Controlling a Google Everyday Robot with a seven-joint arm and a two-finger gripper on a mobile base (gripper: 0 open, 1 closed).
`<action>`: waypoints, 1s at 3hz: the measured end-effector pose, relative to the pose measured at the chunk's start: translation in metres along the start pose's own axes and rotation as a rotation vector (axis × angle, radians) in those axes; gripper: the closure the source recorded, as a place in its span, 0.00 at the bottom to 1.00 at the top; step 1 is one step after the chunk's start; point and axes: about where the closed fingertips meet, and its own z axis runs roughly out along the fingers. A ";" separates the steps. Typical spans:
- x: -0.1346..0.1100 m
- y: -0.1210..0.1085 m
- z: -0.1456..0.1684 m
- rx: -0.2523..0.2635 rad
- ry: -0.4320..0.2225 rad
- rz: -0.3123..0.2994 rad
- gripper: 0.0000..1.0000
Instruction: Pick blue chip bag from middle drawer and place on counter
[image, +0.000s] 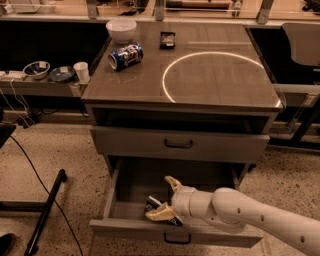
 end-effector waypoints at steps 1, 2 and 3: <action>0.019 0.006 0.029 -0.041 0.050 0.009 0.42; 0.034 0.014 0.044 -0.067 0.080 0.023 0.66; 0.025 0.019 0.044 -0.102 -0.001 0.016 0.88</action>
Offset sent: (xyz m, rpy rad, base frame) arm -0.0037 0.0317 -0.0752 -0.0683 0.1276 0.0557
